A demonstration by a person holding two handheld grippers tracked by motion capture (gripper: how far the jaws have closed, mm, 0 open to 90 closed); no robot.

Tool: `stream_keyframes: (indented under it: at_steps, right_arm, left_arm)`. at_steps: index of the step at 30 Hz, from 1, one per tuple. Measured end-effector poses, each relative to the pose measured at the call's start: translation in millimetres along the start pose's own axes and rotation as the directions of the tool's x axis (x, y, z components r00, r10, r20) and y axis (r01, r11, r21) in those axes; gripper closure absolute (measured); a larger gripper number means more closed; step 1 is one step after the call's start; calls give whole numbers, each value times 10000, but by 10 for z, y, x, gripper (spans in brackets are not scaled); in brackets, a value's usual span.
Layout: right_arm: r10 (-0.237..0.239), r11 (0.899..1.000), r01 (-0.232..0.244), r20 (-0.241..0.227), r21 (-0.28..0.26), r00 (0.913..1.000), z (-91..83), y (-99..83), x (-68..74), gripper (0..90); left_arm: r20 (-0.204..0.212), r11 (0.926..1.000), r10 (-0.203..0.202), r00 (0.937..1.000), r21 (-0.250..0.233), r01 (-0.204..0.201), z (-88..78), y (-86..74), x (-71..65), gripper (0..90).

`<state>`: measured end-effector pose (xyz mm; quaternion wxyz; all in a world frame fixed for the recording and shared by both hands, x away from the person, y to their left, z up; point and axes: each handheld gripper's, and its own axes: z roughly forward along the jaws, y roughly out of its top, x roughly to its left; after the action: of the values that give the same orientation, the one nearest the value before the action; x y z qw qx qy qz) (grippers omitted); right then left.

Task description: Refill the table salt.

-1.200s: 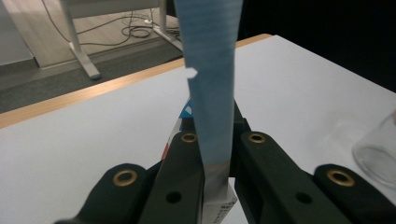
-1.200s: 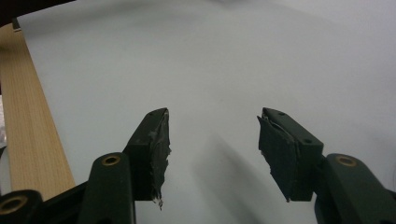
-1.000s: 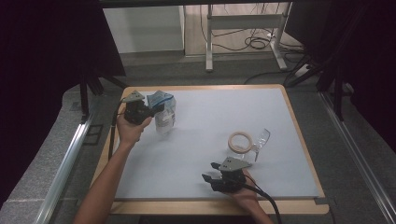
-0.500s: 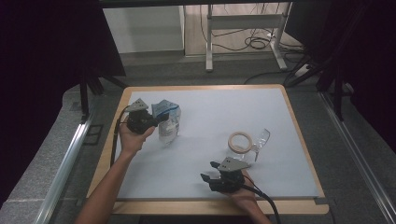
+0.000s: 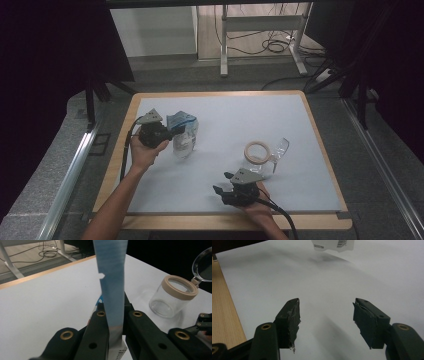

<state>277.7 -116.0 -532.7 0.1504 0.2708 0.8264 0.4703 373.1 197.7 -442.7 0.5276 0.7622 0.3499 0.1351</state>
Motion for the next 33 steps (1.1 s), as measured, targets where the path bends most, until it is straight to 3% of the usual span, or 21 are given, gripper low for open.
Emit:
stream_keyframes:
  at_steps: [33]
  right_arm:
    - [-92, 9999, 85, 522, 129, 9986, 53, 20, 21, 352]
  left_arm:
    - [813, 9997, 237, 9964, -34, -235, 20, 47, -301, 900]
